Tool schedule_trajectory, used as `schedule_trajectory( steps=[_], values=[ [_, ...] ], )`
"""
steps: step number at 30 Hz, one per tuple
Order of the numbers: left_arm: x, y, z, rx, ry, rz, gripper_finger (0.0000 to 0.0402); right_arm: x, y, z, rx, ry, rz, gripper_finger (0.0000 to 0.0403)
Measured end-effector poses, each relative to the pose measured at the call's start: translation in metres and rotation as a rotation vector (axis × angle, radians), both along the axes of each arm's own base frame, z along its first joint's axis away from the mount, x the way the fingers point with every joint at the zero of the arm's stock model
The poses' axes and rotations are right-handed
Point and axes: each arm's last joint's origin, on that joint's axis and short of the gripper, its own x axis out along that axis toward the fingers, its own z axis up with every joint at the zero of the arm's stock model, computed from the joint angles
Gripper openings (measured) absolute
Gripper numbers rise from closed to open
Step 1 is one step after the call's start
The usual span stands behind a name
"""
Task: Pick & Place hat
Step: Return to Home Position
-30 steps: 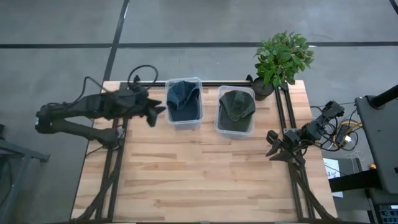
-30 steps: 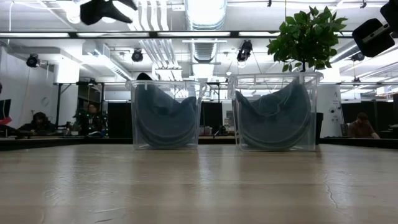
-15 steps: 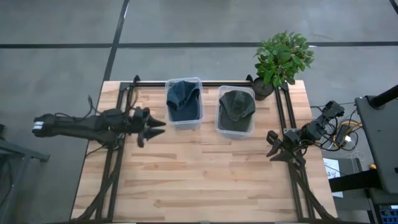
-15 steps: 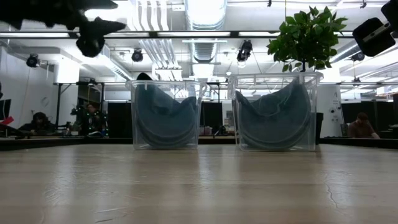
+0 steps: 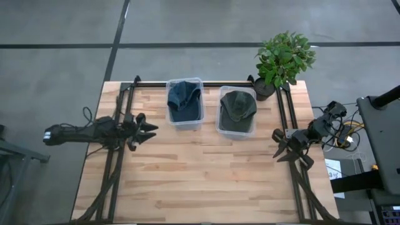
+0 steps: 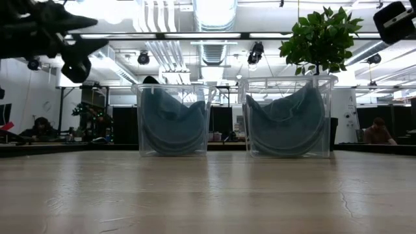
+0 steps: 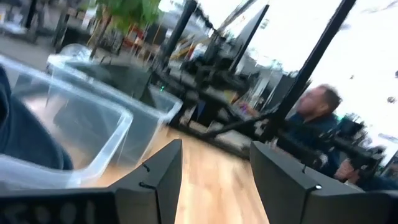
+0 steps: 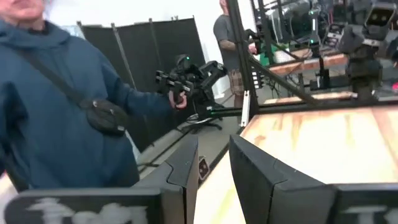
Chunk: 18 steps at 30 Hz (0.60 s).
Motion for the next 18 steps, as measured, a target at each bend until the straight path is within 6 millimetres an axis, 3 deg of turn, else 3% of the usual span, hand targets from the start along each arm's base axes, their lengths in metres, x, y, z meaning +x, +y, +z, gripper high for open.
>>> schedule_trajectory(
  steps=[6,18],
  values=[
    [-0.004,0.000,-0.022,0.018,0.026,0.002,0.0181,-0.002,-0.001,0.002,-0.106,-0.044,-0.009,0.0086],
    [-0.006,0.001,-0.027,0.048,0.064,0.038,0.0181,0.010,0.008,-0.036,-0.128,-0.059,-0.017,0.0086]
  ],
)
